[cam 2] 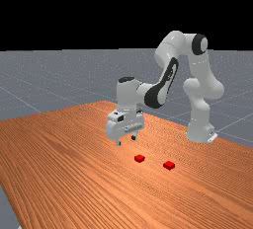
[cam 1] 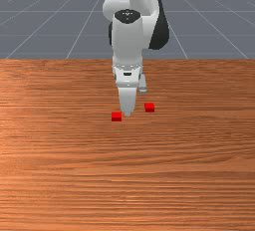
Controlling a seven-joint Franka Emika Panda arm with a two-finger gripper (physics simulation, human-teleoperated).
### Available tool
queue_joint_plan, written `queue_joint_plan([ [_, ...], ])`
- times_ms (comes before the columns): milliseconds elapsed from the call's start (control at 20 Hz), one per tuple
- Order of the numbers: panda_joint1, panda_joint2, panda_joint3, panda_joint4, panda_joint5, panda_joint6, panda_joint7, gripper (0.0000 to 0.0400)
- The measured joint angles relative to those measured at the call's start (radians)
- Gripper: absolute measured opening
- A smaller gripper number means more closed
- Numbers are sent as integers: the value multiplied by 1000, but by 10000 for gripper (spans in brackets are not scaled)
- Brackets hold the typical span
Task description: Stack all the cube
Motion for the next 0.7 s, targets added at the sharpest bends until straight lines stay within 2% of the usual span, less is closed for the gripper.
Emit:
queue_joint_plan([
  [50, 0, 0, 0, 0, 0, 0, 0, 243],
  [100, 0, 0, 0, 0, 0, 0, 0, 148],
  [150, 0, 0, 0, 0, 0, 0, 0, 90],
  [250, 0, 0, 0, 0, 0, 0, 0, 33],
  [300, 0, 8, 0, 14, 0, -21, 0, 177],
  [350, 0, 9, 0, 10, 0, -12, 0, 265],
  [400, 4, 8, -4, 1, -10, 6, 9, 318],
  [500, 8, -2, -7, -16, -18, 12, 16, 370],
  [700, 8, -142, -9, -234, -1, 89, 59, 396],
])
